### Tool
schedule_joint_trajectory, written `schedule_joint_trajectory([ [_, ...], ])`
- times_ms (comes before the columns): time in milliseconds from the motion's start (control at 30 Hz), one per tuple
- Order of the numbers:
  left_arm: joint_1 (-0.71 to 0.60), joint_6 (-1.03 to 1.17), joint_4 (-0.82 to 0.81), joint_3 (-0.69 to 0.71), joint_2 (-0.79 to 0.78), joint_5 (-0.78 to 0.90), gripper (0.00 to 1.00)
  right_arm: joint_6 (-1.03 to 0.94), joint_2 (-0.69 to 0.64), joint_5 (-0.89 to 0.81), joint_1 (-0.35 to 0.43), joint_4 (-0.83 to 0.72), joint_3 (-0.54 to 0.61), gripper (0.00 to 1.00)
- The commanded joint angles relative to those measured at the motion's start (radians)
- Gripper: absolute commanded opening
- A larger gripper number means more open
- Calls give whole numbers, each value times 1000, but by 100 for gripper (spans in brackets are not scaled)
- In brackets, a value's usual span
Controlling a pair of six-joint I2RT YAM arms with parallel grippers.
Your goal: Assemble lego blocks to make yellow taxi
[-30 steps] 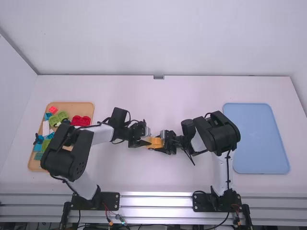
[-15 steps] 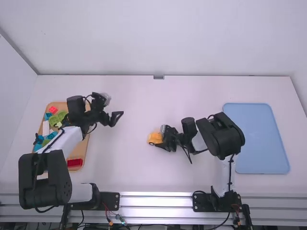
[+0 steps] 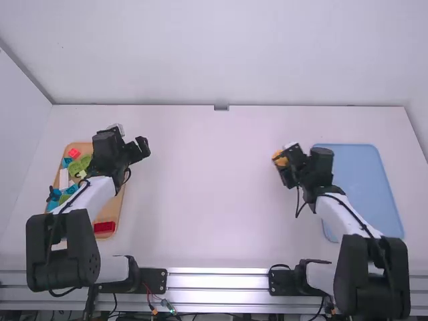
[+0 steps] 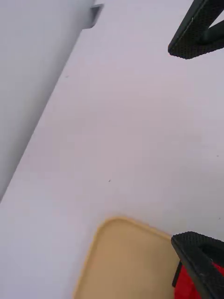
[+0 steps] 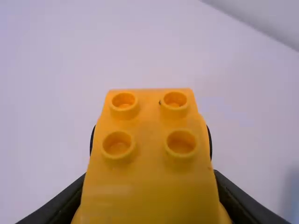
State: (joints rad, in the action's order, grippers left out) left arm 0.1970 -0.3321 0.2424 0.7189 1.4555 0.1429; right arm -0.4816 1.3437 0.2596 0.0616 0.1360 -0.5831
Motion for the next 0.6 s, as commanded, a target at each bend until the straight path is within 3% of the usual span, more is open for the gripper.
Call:
schedule_joint_trajectory([
  [0, -6, -43, 11, -6, -11, -39, 99, 80, -47, -195, 141, -27, -7, 47],
  [67, -6, -46, 18, -6, -11, -39, 99, 100, -50, -193, 210, -40, -7, 48],
  [167, -6, -45, 37, -6, -10, -29, 99, 174, -19, -181, 396, -46, -6, 50],
  [267, -7, -83, 47, -6, -10, -29, 99, 190, 37, -171, 496, -25, -6, 51],
  [400, -6, -180, 35, -6, -10, -27, 99, 191, 138, -117, 567, 11, -6, 52],
  [567, -7, -187, 24, -6, -10, -28, 99, 186, 244, -111, 589, 58, -8, 69],
])
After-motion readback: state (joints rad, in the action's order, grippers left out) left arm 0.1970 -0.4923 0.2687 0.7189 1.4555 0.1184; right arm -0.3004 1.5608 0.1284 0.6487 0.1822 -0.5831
